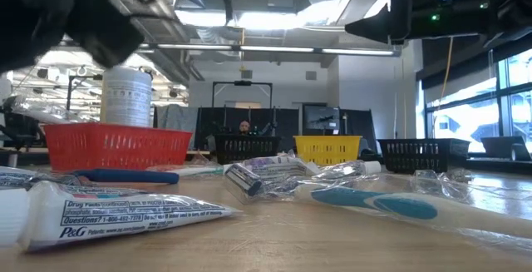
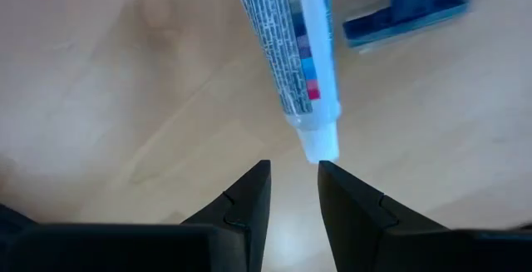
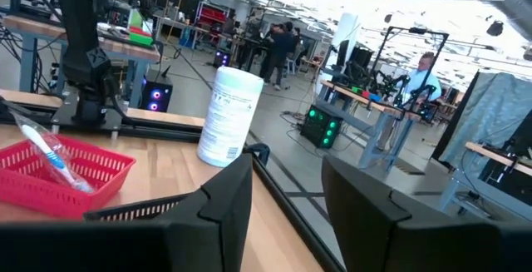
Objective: Pick & Place Travel size toiletries
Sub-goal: Put the toothpaste into the left black bin
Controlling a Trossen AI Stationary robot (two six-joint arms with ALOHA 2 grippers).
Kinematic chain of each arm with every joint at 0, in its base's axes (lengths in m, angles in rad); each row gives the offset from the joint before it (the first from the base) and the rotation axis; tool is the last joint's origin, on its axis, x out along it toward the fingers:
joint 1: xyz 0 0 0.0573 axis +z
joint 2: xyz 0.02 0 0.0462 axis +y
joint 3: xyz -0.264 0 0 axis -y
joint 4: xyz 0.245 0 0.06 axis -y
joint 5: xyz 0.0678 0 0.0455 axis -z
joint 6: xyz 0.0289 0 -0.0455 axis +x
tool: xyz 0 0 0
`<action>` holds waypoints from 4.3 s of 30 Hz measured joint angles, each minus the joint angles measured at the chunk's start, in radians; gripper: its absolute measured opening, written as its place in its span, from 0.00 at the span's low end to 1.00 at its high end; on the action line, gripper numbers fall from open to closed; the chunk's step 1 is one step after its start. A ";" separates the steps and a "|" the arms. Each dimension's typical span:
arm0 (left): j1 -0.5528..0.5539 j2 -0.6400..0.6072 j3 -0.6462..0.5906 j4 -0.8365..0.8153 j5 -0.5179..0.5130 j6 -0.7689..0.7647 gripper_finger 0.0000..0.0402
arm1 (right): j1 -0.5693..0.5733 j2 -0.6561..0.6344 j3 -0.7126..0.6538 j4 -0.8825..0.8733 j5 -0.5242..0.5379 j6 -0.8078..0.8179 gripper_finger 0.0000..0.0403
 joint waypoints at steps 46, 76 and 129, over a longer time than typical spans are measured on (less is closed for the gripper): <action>0.032 -0.022 0.000 0.008 -0.012 0.058 0.39 | -0.002 0.000 0.000 0.000 0.000 0.003 0.37; 0.027 -0.022 -0.128 0.193 0.023 0.039 0.34 | -0.002 0.000 0.000 0.000 -0.001 0.011 0.37; 0.711 -0.227 -0.151 0.312 -0.506 1.144 0.18 | -0.002 0.000 0.000 -0.044 -0.001 0.060 0.37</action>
